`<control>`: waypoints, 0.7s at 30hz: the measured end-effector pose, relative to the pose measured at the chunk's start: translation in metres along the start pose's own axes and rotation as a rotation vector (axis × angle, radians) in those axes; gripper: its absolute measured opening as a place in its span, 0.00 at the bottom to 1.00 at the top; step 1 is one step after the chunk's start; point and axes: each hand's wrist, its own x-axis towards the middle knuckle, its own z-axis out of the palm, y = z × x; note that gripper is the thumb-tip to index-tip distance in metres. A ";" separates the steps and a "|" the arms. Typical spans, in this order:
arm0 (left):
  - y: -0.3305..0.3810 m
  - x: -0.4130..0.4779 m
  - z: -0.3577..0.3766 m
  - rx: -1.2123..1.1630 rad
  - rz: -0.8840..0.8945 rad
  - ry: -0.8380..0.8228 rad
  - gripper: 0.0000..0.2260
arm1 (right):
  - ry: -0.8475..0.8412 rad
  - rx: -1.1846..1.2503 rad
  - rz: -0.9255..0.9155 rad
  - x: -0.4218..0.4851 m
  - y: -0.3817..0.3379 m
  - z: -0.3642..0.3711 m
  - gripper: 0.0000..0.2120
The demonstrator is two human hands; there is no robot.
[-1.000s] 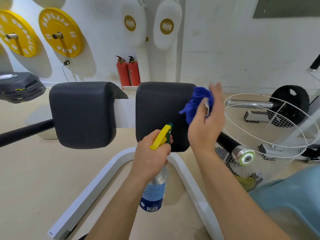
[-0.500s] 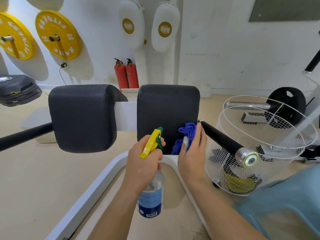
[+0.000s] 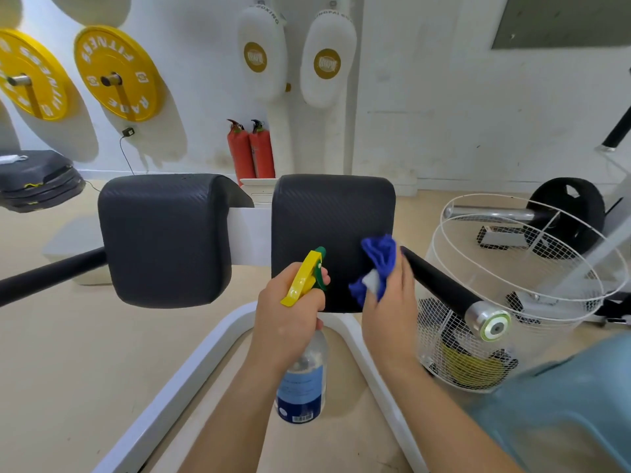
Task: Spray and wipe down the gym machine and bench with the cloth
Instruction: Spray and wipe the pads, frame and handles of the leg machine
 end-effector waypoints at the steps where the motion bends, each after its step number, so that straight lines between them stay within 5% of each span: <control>1: -0.002 -0.002 0.002 0.010 -0.006 0.003 0.15 | -0.041 -0.011 0.011 -0.016 0.010 0.000 0.35; 5: -0.017 -0.011 0.003 0.004 -0.055 0.023 0.15 | -0.110 0.034 0.032 -0.058 0.029 -0.009 0.30; 9: -0.037 -0.021 -0.005 0.024 -0.111 0.051 0.13 | 0.050 0.164 0.037 -0.062 0.019 -0.023 0.28; 21: -0.071 -0.043 -0.018 0.049 -0.105 0.031 0.16 | 0.187 0.193 -0.252 -0.035 -0.014 -0.020 0.25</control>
